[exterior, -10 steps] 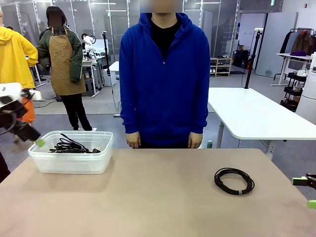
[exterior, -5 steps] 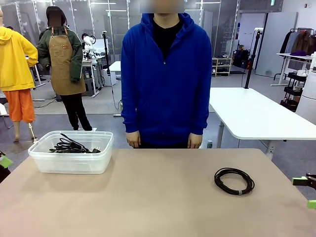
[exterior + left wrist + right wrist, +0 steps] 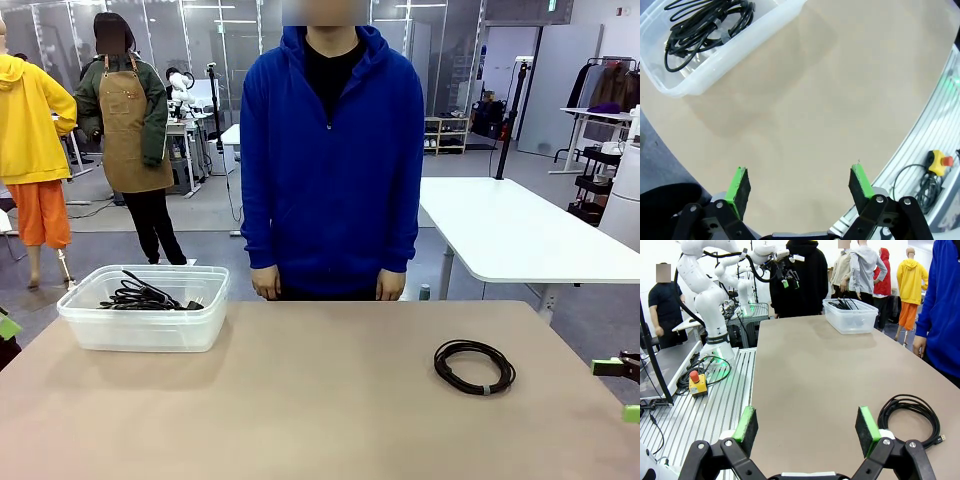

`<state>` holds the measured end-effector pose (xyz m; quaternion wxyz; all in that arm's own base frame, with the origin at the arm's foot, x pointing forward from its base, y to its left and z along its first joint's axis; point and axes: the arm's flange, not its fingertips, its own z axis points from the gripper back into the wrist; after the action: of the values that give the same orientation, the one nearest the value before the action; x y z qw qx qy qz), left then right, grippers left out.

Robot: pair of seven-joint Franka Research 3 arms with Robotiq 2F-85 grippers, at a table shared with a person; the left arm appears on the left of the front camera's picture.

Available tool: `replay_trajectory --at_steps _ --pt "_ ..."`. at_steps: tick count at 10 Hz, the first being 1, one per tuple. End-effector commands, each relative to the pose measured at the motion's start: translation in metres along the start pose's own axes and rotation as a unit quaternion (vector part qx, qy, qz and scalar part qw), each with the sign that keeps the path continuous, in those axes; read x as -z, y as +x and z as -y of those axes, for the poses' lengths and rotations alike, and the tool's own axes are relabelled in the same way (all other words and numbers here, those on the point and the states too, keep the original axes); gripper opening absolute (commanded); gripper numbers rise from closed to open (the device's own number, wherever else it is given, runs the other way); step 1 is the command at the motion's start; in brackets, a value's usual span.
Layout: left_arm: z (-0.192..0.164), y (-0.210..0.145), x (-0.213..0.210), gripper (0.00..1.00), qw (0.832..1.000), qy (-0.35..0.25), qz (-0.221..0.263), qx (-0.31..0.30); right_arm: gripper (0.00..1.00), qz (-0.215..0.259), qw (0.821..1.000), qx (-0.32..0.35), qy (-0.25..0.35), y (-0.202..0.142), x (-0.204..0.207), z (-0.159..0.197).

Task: Organize and store the cables.
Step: Place the USB Extension Cable into the Organizing box.

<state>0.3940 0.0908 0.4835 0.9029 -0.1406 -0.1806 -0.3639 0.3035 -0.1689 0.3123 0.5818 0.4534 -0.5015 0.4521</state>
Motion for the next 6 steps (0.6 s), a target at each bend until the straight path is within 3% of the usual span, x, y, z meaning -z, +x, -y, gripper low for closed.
replay_trajectory --at_steps 1,2,3,5,6 --pt "0.006 0.004 -0.012 1.00 0.993 0.009 0.026 0.111 1.00 0.004 1.000 0.011 -0.005 0.005 0.001 0.002" --pt "0.000 -0.007 -0.015 1.00 0.981 -0.004 0.013 0.195 1.00 0.004 1.000 0.011 -0.005 0.005 0.001 0.002" --pt "-0.005 -0.020 -0.011 1.00 0.973 -0.030 0.013 0.229 1.00 0.004 1.000 0.011 -0.005 0.005 0.001 0.002" --pt "-0.027 -0.031 0.001 1.00 0.981 -0.039 0.034 0.189 1.00 0.004 1.000 0.011 -0.005 0.005 0.001 0.002" --pt "-0.001 -0.014 -0.011 1.00 0.977 -0.011 0.008 0.211 1.00 0.004 1.000 0.011 -0.005 0.005 0.001 0.002"
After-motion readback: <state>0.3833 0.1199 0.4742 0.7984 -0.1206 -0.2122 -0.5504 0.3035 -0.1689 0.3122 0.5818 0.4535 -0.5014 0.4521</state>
